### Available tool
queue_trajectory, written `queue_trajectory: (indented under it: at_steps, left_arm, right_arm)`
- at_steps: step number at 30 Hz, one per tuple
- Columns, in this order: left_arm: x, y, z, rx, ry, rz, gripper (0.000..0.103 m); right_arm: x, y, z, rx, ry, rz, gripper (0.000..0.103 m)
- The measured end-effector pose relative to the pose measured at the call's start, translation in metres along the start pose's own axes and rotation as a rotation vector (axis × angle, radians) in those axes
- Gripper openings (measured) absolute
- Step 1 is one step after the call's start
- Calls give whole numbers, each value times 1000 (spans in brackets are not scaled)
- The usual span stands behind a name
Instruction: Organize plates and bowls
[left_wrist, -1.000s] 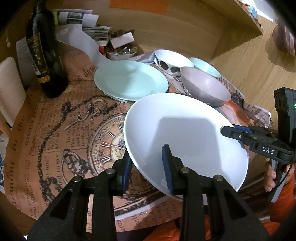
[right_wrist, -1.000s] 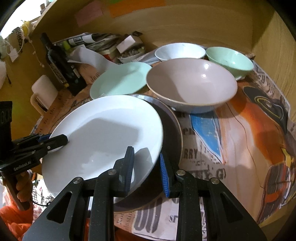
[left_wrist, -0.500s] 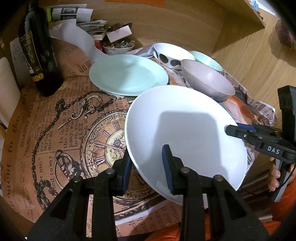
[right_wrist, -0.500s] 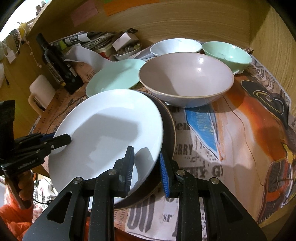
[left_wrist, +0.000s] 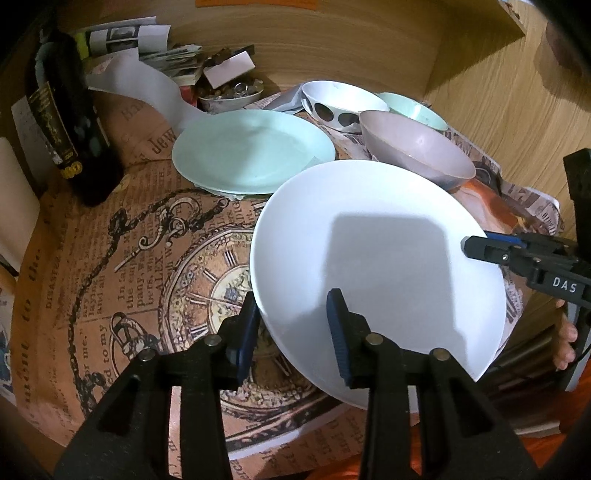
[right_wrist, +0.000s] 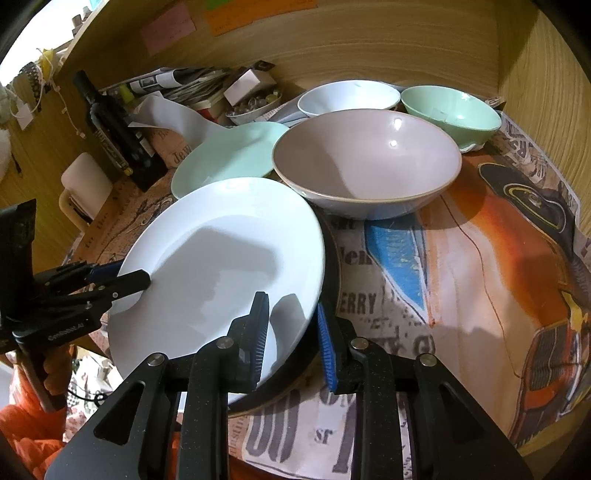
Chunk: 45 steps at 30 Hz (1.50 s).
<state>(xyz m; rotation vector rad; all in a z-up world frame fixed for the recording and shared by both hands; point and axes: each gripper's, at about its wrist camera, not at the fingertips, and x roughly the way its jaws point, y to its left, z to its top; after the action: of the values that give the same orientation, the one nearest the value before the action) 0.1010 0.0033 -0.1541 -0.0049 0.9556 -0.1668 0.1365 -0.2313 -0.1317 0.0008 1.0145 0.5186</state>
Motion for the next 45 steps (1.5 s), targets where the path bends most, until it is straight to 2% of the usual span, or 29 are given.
queue_trajectory:
  at_steps: [8,15,18,22,25,36,39,45]
  left_arm:
    - [1,-2,1,23,5,28,38]
    - [3,-2,2,35,5,39,43]
    - [4,1,3,28,8,43,48]
    - [3,7,3,15,12,45,49]
    - [-1,14,3,-5,4,44,49]
    - [-34,23,9,-34,-99,39,49]
    - [-41,27,16,-48,-134,44,53]
    - [-57,40,33,-89,-228,88,68]
  right_arm:
    - [0,3,0,-18,2,-11,23]
    - [0,4,0,-36,9,-27,19]
    - [0,4,1,-48,10,-38,19]
    - [-1,6,1,-60,9,-58,20]
    - [-10,6,2,-80,-43,-150,24]
    - [-28,8,14,-71,-93,-106,25]
    - [-31,16,24,-86,-115,-88,26]
    - [-34,25,53,-114,-184,-65,44]
